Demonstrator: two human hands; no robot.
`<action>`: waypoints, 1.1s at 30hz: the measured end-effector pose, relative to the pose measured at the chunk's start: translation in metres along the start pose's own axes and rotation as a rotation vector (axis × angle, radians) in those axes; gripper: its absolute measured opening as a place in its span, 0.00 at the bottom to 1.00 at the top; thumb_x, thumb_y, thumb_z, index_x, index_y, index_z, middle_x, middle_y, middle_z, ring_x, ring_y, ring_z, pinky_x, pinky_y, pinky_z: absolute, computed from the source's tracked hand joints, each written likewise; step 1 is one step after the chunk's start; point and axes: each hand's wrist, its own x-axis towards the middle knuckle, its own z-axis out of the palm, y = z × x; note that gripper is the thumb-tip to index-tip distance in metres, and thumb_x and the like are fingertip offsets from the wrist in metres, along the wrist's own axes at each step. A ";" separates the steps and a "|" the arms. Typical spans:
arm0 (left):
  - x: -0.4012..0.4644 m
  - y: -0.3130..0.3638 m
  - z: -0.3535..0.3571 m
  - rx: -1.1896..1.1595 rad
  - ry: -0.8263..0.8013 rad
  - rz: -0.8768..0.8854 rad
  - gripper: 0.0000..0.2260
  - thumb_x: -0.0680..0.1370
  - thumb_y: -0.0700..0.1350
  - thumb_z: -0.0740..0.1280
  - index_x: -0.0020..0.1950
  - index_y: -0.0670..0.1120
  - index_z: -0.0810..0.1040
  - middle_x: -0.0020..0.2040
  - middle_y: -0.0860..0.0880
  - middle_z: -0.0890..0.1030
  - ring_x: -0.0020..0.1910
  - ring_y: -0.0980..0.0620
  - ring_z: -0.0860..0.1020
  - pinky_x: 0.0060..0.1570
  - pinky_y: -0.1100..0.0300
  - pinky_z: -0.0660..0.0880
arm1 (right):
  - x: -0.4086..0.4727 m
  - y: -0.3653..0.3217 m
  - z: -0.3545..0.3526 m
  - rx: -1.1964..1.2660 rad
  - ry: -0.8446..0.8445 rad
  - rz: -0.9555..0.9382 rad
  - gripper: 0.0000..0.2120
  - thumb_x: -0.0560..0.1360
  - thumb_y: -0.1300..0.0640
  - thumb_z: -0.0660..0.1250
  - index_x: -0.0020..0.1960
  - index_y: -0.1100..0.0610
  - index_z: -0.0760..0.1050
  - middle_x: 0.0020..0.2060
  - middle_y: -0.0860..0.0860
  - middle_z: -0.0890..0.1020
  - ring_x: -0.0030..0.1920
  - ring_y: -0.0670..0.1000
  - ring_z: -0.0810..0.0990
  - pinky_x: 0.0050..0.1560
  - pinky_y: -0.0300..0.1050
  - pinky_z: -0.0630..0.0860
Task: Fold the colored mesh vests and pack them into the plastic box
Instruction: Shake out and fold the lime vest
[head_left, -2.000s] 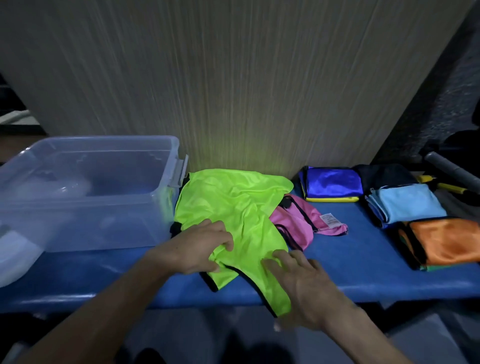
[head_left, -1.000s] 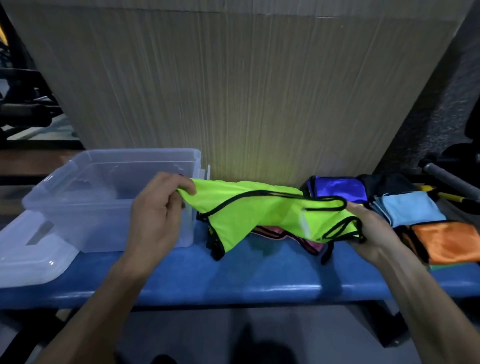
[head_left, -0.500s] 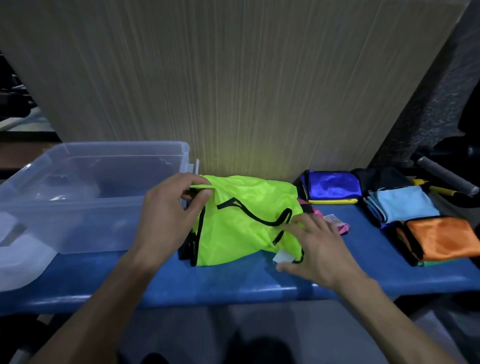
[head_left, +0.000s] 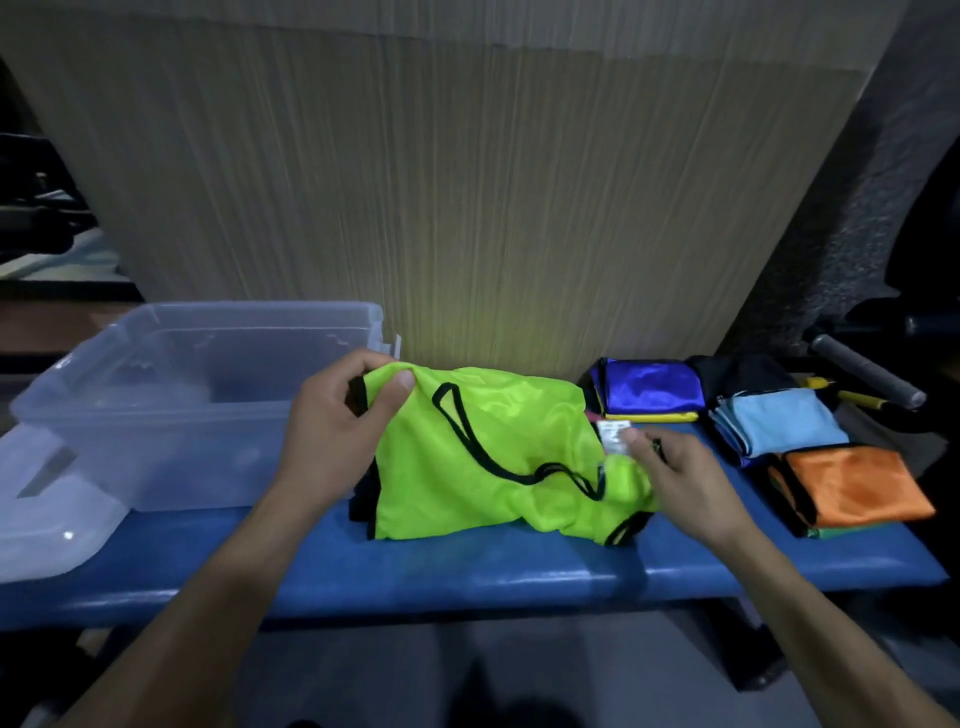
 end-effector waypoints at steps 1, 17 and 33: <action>0.000 0.003 -0.001 -0.067 0.003 -0.016 0.05 0.79 0.48 0.72 0.47 0.48 0.82 0.38 0.51 0.82 0.38 0.55 0.79 0.40 0.57 0.75 | 0.000 -0.009 -0.009 0.052 0.025 0.020 0.24 0.83 0.43 0.60 0.36 0.58 0.71 0.28 0.43 0.67 0.31 0.44 0.65 0.34 0.48 0.65; 0.074 0.185 -0.106 -0.438 0.150 0.164 0.07 0.82 0.42 0.68 0.44 0.46 0.79 0.32 0.58 0.82 0.32 0.63 0.78 0.35 0.66 0.76 | 0.014 -0.170 -0.185 0.657 -0.278 0.046 0.30 0.60 0.51 0.85 0.57 0.64 0.83 0.51 0.61 0.86 0.50 0.56 0.86 0.56 0.52 0.83; 0.117 0.229 -0.118 -0.219 0.087 0.085 0.12 0.77 0.48 0.74 0.50 0.38 0.84 0.47 0.42 0.86 0.43 0.50 0.80 0.52 0.47 0.79 | 0.039 -0.213 -0.194 0.650 0.113 0.004 0.20 0.73 0.55 0.75 0.63 0.44 0.79 0.50 0.49 0.85 0.44 0.49 0.86 0.41 0.43 0.83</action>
